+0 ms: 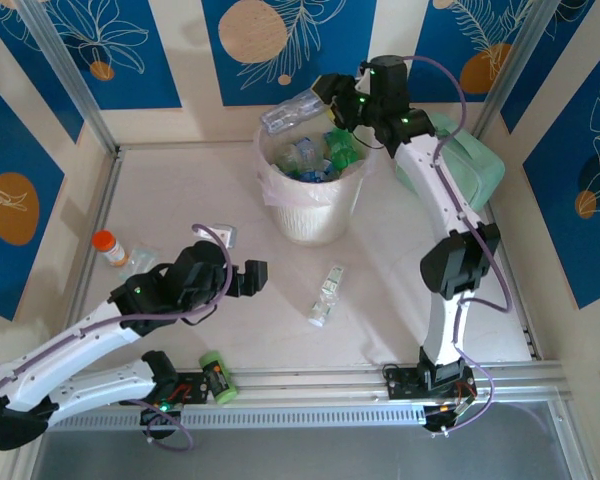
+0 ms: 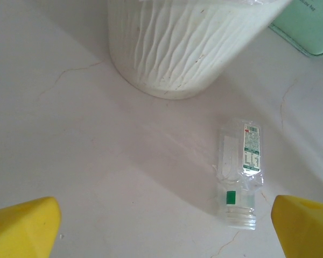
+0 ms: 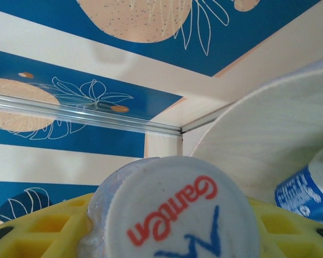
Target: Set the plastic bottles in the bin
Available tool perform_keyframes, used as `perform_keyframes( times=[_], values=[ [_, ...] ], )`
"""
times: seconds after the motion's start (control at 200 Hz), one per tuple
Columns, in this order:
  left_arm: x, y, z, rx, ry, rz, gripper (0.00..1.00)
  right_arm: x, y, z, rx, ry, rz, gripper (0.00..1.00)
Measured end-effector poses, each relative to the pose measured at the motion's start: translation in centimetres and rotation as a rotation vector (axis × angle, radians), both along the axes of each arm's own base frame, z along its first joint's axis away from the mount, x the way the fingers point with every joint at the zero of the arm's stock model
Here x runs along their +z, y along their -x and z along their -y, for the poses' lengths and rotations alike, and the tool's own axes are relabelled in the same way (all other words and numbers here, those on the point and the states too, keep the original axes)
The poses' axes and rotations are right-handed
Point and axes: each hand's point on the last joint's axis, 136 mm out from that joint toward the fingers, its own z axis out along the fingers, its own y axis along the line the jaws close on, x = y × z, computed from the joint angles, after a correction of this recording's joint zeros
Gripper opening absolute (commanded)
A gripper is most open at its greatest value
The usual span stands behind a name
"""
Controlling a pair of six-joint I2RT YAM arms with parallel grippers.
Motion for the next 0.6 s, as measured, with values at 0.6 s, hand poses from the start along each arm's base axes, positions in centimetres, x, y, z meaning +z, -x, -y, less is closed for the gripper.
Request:
perform_keyframes(
  times=[0.6],
  values=[
    [-2.8, -1.2, 1.4, -0.026, -0.006, -0.081, 1.0, -3.4, -0.9, -0.2, -0.025, 0.083, -0.089, 0.92]
  ],
)
